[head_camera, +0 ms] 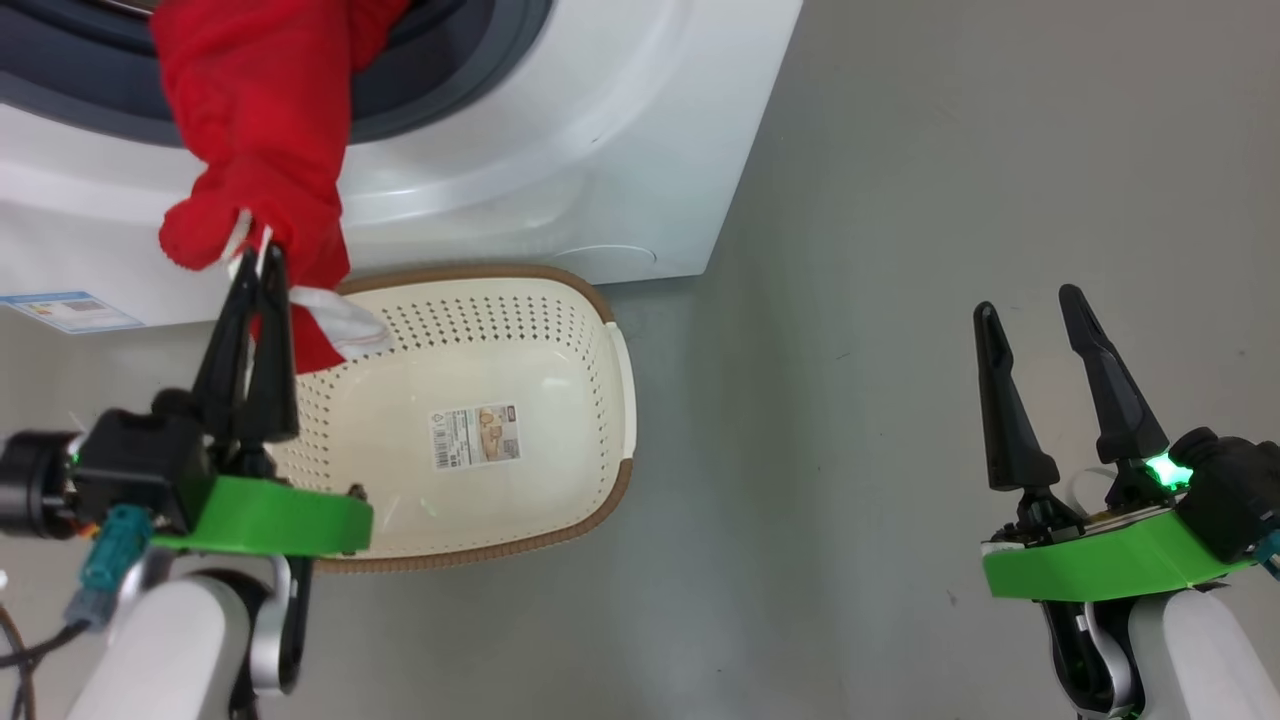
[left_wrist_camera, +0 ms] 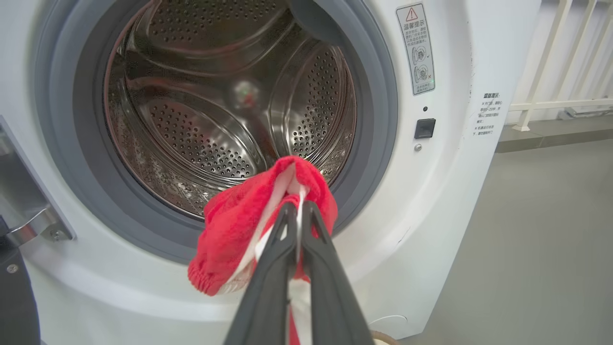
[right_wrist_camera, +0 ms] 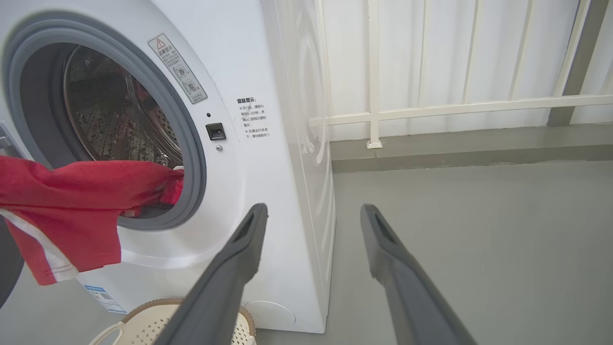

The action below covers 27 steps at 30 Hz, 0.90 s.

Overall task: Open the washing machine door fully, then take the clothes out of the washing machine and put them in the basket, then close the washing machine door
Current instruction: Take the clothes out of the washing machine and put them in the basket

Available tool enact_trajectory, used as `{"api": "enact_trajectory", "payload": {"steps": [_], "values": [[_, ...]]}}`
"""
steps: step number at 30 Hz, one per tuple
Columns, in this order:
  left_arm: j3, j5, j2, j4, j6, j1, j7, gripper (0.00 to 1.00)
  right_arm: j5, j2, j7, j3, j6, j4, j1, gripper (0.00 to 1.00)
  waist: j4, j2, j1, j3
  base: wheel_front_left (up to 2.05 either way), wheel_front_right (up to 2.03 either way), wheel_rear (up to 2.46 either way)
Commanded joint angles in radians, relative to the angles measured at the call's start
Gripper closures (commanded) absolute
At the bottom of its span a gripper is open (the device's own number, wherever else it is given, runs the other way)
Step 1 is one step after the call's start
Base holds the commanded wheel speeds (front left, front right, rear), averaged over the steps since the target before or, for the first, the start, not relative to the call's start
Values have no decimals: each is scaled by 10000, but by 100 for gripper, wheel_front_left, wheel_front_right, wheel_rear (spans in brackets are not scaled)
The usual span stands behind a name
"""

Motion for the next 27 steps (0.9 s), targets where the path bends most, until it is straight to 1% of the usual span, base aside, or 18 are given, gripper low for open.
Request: {"api": "enact_trajectory", "payload": {"steps": [1, 8, 16, 22, 27], "values": [[278, 1, 219, -417, 84, 142, 32, 100, -149, -95, -63, 147, 62, -276, 201, 0, 55, 0, 0, -49, 0, 0, 0], [-47, -22, 59, -1222, 206, 759, 246, 100, -169, -95, -63, 70, 62, -322, 249, 0, 188, 0, 0, -129, 0, 0, 0], [-504, -198, -240, -1422, 195, 1300, 406, 100, -176, -95, -63, 34, 62, -344, 309, 0, 336, 0, 0, -322, 0, 0, 0], [-892, -459, -450, -1288, 43, 1701, 643, 100, -197, -95, -63, -39, 62, -407, 416, 0, 334, 0, 0, -418, 0, 0, 0], [-1005, -639, -587, -738, -66, 1746, 620, 100, -198, -95, -63, -31, 62, -461, 449, 0, 310, 0, 0, -356, 0, 0, 0]]}}
